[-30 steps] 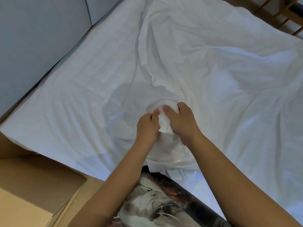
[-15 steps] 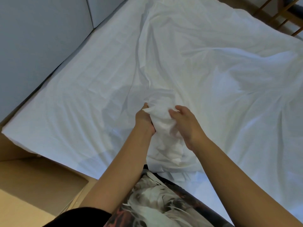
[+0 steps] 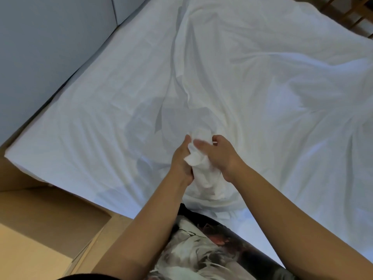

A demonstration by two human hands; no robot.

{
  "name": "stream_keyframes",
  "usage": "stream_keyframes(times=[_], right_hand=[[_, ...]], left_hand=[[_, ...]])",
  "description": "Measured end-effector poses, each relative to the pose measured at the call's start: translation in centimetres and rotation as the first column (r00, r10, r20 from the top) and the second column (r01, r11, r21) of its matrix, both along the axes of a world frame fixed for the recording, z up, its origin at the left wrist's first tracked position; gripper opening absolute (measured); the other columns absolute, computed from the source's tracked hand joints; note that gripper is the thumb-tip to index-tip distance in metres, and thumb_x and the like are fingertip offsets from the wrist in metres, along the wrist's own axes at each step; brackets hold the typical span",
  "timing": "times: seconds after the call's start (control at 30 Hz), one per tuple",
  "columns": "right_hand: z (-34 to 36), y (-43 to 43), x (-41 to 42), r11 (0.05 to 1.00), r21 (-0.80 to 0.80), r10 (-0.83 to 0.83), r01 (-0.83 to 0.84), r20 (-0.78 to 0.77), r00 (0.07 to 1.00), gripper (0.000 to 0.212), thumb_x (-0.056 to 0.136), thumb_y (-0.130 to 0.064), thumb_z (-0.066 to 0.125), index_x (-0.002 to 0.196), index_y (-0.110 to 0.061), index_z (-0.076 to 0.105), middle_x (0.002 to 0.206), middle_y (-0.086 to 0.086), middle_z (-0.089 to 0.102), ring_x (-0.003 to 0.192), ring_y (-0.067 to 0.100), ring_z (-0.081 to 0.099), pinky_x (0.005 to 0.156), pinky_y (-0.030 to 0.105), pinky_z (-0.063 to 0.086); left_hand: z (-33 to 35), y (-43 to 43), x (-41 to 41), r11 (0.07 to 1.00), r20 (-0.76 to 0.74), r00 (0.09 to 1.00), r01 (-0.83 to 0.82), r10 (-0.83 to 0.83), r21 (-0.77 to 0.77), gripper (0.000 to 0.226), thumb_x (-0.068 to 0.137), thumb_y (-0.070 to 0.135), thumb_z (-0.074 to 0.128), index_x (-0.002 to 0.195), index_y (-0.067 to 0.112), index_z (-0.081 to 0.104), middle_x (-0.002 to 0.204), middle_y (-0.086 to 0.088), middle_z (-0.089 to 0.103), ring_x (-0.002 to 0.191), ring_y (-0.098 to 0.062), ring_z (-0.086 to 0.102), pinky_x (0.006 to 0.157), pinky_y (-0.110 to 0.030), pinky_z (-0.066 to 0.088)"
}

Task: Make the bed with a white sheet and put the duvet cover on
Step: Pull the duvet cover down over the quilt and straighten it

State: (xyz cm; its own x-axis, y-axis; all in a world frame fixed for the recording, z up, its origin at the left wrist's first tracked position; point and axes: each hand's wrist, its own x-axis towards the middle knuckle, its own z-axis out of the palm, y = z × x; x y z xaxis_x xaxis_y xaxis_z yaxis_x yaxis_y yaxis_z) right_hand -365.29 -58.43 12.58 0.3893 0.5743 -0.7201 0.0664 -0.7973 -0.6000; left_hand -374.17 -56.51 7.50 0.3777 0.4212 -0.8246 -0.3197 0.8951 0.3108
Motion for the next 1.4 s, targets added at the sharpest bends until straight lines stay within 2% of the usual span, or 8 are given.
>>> stream_keyframes(times=[0.17, 0.43, 0.6, 0.8, 0.93, 1.0, 1.17, 1.4], right_hand=[[-1.2, -0.1, -0.7, 0.953, -0.074, 0.304, -0.295, 0.305, 0.903, 0.007, 0.082, -0.009, 0.054, 0.087, -0.008, 0.049, 0.076, -0.001, 0.051, 0.071, 0.016, 0.052, 0.053, 0.021, 0.036], [-4.3, -4.4, -4.0, 0.699, -0.270, 0.690, -0.663, 0.499, 0.524, 0.021, 0.087, -0.005, 0.043, 0.107, -0.013, 0.039, 0.084, 0.001, 0.043, 0.070, 0.019, 0.045, 0.062, 0.029, 0.034], [-5.7, -5.1, -5.7, 0.592, -0.364, 0.727, -0.719, 0.627, 0.281, 0.031, 0.089, -0.004, 0.045, 0.119, -0.011, 0.039, 0.109, 0.007, 0.047, 0.084, 0.022, 0.047, 0.062, 0.029, 0.031], [-9.4, -8.0, -8.6, 0.721, -0.288, 0.628, -0.630, 0.656, 0.419, 0.047, 0.084, -0.032, 0.045, 0.125, -0.008, 0.049, 0.118, 0.012, 0.048, 0.107, 0.029, 0.044, 0.085, 0.034, 0.031], [-9.8, -10.7, -8.4, 0.916, 0.189, 0.235, -0.355, 0.463, 0.855, 0.043, 0.085, -0.015, 0.042, 0.120, 0.003, 0.059, 0.117, 0.020, 0.050, 0.110, 0.033, 0.048, 0.098, 0.035, 0.036], [-10.1, -11.3, -7.8, 0.916, 0.270, 0.103, -0.295, 0.553, 0.827, 0.032, 0.086, -0.004, 0.048, 0.113, 0.009, 0.060, 0.113, 0.023, 0.052, 0.104, 0.037, 0.052, 0.095, 0.030, 0.038], [-12.3, -11.5, -7.1, 0.884, -0.022, 0.215, -0.467, 0.907, 0.363, 0.046, 0.080, -0.024, 0.073, 0.111, 0.009, 0.063, 0.108, 0.030, 0.060, 0.097, 0.046, 0.059, 0.087, 0.050, 0.048], [-12.0, -8.5, -6.3, 0.892, 0.073, 0.281, -0.447, 0.685, 0.673, 0.020, 0.098, -0.023, 0.047, 0.083, -0.015, 0.037, 0.074, 0.001, 0.041, 0.064, 0.019, 0.036, 0.057, 0.034, 0.031]], left_hand=[[-1.4, -2.2, -0.2, 0.987, -0.249, 0.964, 0.123, -0.095, 0.099, 0.044, 0.095, 0.039, 0.045, 0.067, 0.011, 0.064, 0.066, -0.007, 0.068, 0.067, -0.023, 0.063, 0.068, -0.035, 0.051], [-7.4, -5.6, -5.0, 0.592, -0.793, 0.433, 0.798, -0.428, 0.116, 0.040, 0.094, 0.030, 0.048, 0.060, 0.016, 0.034, 0.060, 0.001, 0.040, 0.057, -0.013, 0.037, 0.053, -0.029, 0.027], [-6.7, -2.5, -6.2, 0.818, -0.489, 0.769, 0.549, -0.413, 0.173, 0.021, 0.096, 0.033, 0.045, 0.091, 0.017, 0.059, 0.093, -0.005, 0.066, 0.086, -0.019, 0.062, 0.077, -0.030, 0.048], [-8.9, -2.7, -6.0, 0.909, 0.020, 0.909, 0.417, -0.417, -0.011, 0.065, 0.086, 0.067, 0.041, 0.109, 0.012, 0.066, 0.104, -0.005, 0.072, 0.100, -0.016, 0.067, 0.088, -0.027, 0.051], [-11.4, -3.1, -6.2, 0.870, -0.036, 0.873, 0.488, -0.486, 0.070, 0.044, 0.094, 0.050, 0.047, 0.110, 0.013, 0.065, 0.104, -0.003, 0.072, 0.098, -0.017, 0.068, 0.084, -0.027, 0.054], [-12.5, -3.2, -5.8, 0.824, -0.211, 0.835, 0.543, -0.508, 0.163, 0.045, 0.096, 0.049, 0.044, 0.121, 0.014, 0.059, 0.112, -0.002, 0.069, 0.105, -0.017, 0.065, 0.092, -0.030, 0.050], [-13.2, -3.1, -5.0, 0.848, -0.353, 0.874, 0.442, -0.334, 0.292, 0.040, 0.098, 0.049, 0.038, 0.112, 0.021, 0.063, 0.098, 0.012, 0.071, 0.094, 0.000, 0.065, 0.083, -0.017, 0.050], [-13.4, -2.0, -6.7, 0.881, -0.341, 0.908, 0.355, -0.245, 0.314, 0.051, 0.098, 0.052, 0.034, 0.073, 0.028, 0.073, 0.077, 0.009, 0.074, 0.076, -0.004, 0.070, 0.064, -0.015, 0.052]])
